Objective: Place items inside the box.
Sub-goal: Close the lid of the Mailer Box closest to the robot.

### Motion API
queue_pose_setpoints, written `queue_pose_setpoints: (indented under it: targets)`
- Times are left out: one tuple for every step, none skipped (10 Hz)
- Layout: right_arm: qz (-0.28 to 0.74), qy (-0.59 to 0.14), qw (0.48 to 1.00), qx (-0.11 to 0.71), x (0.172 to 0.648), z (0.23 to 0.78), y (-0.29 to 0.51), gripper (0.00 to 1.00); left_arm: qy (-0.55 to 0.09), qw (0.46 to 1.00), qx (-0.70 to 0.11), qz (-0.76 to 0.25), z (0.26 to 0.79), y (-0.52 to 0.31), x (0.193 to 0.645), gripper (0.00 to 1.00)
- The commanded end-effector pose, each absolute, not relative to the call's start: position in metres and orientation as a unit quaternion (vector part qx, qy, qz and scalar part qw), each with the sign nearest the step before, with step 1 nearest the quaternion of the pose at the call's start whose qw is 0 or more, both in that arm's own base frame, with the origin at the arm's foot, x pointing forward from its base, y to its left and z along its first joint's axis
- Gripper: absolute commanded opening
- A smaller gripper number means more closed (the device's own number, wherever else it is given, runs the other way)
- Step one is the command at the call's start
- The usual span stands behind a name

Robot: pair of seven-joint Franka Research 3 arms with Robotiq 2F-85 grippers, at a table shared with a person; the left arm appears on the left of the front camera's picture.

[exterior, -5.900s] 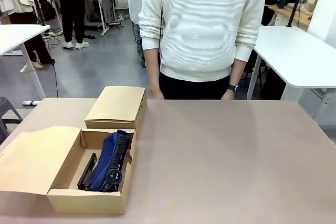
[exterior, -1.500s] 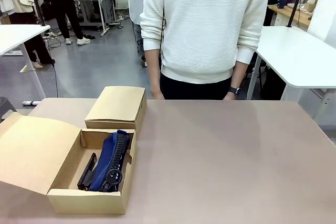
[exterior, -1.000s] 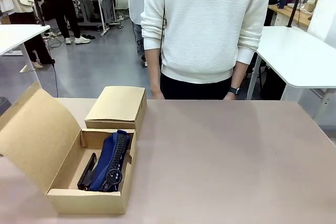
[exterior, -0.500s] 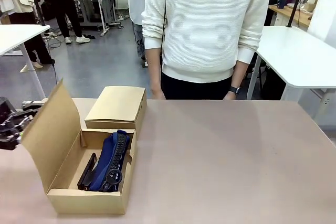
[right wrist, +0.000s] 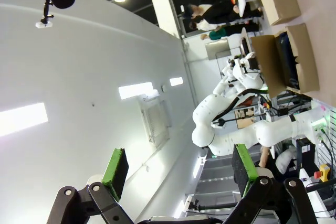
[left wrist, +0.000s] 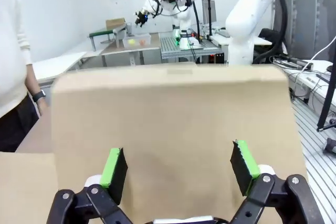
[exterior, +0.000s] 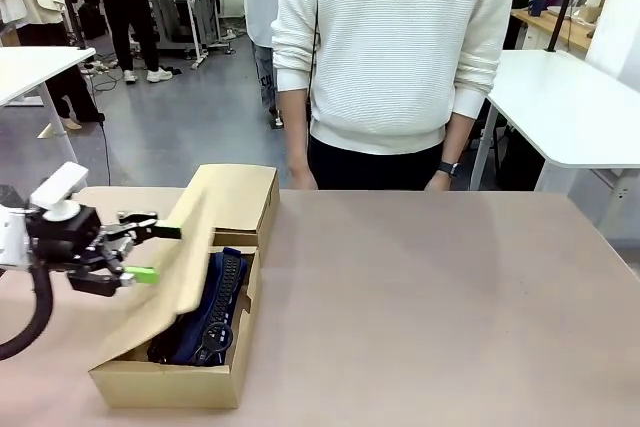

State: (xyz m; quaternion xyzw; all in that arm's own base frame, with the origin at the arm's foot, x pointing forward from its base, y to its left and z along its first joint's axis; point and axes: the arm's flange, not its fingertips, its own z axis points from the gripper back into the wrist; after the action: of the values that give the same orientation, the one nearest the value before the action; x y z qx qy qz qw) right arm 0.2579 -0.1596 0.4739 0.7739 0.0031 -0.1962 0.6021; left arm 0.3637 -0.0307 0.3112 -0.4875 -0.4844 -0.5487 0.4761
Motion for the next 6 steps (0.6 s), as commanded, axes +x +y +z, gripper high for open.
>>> queue_pose_setpoints:
  targets:
    - [-0.197,0.003,0.593,0.781,0.260,0.482,-0.160,1.00,-0.501,0.482,-0.463,-0.550,0.298,-0.095,0.222,1.00]
    - [-0.197,0.003,0.593,0.781,0.260,0.482,-0.160,1.00,-0.500,0.492,-0.455,-0.549,0.295,-0.101,0.219,1.00]
    - [-0.197,0.003,0.593,0.781,0.260,0.482,-0.160,1.00,-0.495,0.496,-0.444,-0.558,0.291,-0.103,0.219,1.00]
    - [-0.197,0.003,0.593,0.781,0.260,0.482,-0.160,1.00,-0.485,0.504,-0.436,-0.566,0.286,-0.106,0.217,1.00]
    - [-0.197,0.003,0.593,0.781,0.260,0.482,-0.160,1.00,-0.478,0.505,-0.432,-0.574,0.280,-0.107,0.216,1.00]
    - [-0.197,0.003,0.593,0.781,0.260,0.482,-0.160,1.00,-0.479,0.504,-0.422,-0.581,0.277,-0.107,0.214,1.00]
